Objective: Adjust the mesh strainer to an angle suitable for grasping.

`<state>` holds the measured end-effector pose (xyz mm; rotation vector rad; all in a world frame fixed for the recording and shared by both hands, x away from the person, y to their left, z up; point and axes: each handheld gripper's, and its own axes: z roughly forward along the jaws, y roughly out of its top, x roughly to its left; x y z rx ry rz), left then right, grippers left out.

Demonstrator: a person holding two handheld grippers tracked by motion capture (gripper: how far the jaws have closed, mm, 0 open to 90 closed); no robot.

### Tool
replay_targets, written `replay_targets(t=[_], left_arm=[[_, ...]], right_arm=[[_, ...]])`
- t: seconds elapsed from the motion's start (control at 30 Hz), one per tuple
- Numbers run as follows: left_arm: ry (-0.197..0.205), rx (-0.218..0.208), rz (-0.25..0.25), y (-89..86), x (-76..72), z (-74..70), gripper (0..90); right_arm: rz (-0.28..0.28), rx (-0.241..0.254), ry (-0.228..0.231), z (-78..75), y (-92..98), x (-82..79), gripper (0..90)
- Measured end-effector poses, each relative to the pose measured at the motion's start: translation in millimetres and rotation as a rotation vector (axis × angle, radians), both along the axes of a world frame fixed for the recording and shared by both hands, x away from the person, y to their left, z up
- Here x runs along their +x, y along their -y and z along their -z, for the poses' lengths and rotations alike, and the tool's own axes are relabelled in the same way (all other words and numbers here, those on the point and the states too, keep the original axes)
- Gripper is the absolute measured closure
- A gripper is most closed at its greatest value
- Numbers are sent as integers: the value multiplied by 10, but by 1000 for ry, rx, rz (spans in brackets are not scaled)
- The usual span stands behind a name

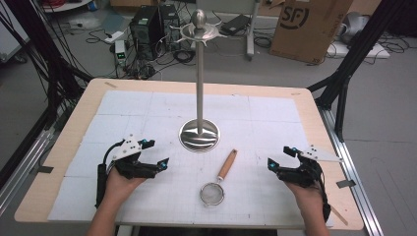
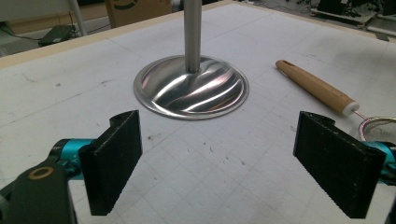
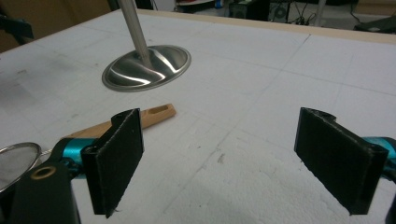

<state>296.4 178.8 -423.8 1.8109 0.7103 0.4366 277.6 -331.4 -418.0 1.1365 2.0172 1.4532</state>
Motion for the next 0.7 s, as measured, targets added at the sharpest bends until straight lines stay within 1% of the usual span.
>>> replay_targets(t=[0.07,0.13,0.2,0.3,0.4,0.57,0.6,0.7], left_arm=[[-1,6,-2,3,-1,3,161],[5,12,-4,-2,-2,2,161],[16,8,-9,-8,-3,-5,161],[24,-10,-13,-24,-12,-22,161],[32,-20,-12,-29,-13,-30,161],[44,-33,-23,-52,-23,-51,161],[44,-33,-21,-54,-21,-50,161],[40,-28,-17,-45,-20,-44,161]], right_arm=[[-1,-3,-11,11,-2,0,149],[-9,-9,-8,16,-12,-3,149],[-22,-5,-5,9,-20,-7,148],[-36,-3,2,1,-40,-32,149],[-40,-9,-2,0,-58,-37,149],[-61,-35,-8,23,-130,-25,149],[-77,-40,-21,31,-138,-15,149],[-74,-55,-35,49,-149,-3,149]])
